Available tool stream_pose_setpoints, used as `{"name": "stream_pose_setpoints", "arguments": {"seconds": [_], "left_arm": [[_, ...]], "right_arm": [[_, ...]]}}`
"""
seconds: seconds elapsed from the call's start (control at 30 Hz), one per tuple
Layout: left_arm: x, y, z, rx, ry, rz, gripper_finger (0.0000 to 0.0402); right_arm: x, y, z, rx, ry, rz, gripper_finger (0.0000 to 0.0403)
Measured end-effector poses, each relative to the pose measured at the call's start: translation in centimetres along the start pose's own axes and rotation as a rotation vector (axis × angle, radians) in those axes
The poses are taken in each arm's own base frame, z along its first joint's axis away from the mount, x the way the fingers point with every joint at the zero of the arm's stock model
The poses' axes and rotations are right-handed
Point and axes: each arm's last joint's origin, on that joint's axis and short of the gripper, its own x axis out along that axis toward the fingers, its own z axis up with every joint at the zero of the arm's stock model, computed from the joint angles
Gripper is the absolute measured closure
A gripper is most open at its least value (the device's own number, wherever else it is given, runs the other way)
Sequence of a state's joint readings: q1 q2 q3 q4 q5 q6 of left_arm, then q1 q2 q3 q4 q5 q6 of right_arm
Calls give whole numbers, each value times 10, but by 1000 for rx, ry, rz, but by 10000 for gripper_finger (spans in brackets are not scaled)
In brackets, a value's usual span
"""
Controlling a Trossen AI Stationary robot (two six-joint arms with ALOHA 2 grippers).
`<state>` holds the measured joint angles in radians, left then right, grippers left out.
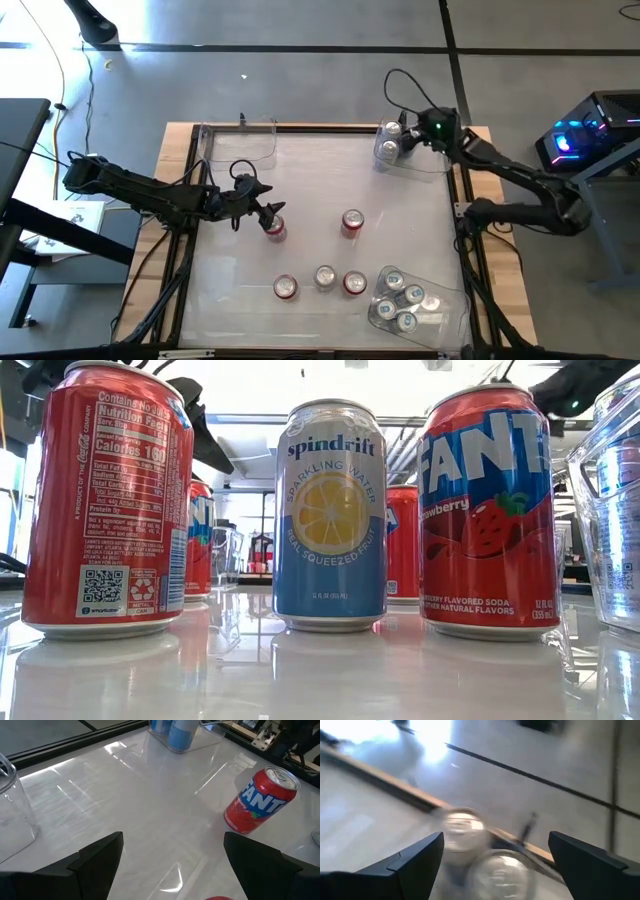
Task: Sort soda cans
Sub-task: Put the blue white soda can into the top right transparent bin
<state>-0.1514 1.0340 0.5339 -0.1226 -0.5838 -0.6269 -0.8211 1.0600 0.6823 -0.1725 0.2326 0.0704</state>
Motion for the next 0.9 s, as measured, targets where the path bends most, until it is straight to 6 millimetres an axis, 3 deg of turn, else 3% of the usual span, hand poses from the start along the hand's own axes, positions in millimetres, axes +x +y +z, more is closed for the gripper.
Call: {"name": "stream_pose_setpoints", "arguments": {"seconds": [0.1,0.27,0.4,0.5,0.67,0.9], "left_arm": [[0,0,0,-6,0,-1,60],[0,0,0,-12,1,-1,60],[0,0,0,-17,0,-2,60],[0,0,0,-18,-2,-1,60],[0,-1,1,-24,-10,-6,60],[0,-1,1,-23,-10,-5,60]], "right_arm": [[-20,20,4,-47,-65,169,47],[-61,79,1,-167,-163,573,47],[-96,138,-18,-287,-214,872,46],[-116,178,-40,-353,-237,993,46],[-125,219,-72,-378,-215,1083,46],[-125,250,-95,-326,-201,1239,46]]}}
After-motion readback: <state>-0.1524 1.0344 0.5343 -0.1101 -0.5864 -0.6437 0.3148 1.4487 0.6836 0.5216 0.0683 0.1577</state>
